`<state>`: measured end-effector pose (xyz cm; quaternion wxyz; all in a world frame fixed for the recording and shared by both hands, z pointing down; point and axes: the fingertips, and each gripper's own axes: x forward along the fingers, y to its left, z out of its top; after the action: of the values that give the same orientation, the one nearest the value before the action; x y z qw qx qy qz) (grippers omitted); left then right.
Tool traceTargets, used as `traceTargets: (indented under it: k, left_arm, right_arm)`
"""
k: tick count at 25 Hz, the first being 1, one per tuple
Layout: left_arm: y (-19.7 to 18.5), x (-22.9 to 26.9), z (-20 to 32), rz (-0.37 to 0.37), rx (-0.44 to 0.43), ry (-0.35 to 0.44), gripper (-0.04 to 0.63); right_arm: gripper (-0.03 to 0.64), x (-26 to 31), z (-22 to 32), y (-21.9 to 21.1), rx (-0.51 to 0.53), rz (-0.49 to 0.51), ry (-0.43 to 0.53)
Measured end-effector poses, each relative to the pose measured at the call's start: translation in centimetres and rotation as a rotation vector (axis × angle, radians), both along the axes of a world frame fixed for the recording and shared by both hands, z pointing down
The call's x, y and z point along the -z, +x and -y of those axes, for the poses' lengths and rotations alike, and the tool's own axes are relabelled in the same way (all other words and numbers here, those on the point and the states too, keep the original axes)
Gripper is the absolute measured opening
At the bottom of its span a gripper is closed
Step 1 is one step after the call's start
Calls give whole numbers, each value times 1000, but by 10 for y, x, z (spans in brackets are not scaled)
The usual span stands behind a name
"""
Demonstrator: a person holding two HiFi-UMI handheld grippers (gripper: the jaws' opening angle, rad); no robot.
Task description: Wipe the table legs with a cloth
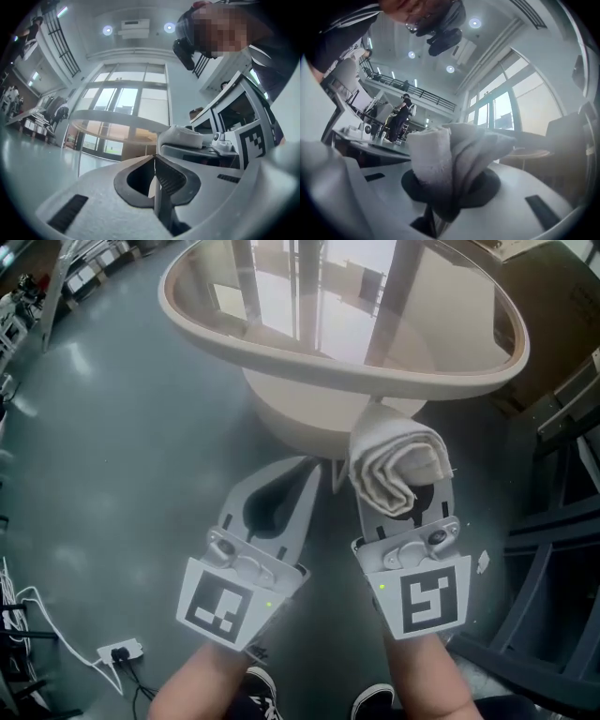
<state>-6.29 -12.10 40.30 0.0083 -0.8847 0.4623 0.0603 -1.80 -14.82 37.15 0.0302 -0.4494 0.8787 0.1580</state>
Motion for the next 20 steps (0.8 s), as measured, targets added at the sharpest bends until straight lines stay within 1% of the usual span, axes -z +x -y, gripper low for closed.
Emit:
traceTargets:
  k: [2,4,6,7,11,13,16,20]
  left_arm:
    - [3,-7,1,21,-2,-14,8]
    - [4,-16,0,39,-4,-22,8]
    - [5,-26,0,53,-5,-30,8]
    - [6,-32,1,59,-6,-37,8]
    - [10,-51,2,74,-13,-62,8]
    - [14,-55,1,72,-19,-64,8]
    - [28,-63,-2,73,-51,-66,8]
    - [49,-78,1,24,-125,-81,8]
  right_arm:
    - [80,-17,2,0,-3,-17,3]
    - [80,-38,4,3,5,8,-24]
    - [80,-68,8,7,14,38,-94]
    - [80,-85,10,10,12,37,-133]
    - [81,-148,16,12,-8,-19,-237]
    - [81,-178,16,10,-14,-19,-303]
    - [84,-214,20,12,-27,14,-386]
    - [91,-264,28,10,-33,34,-490]
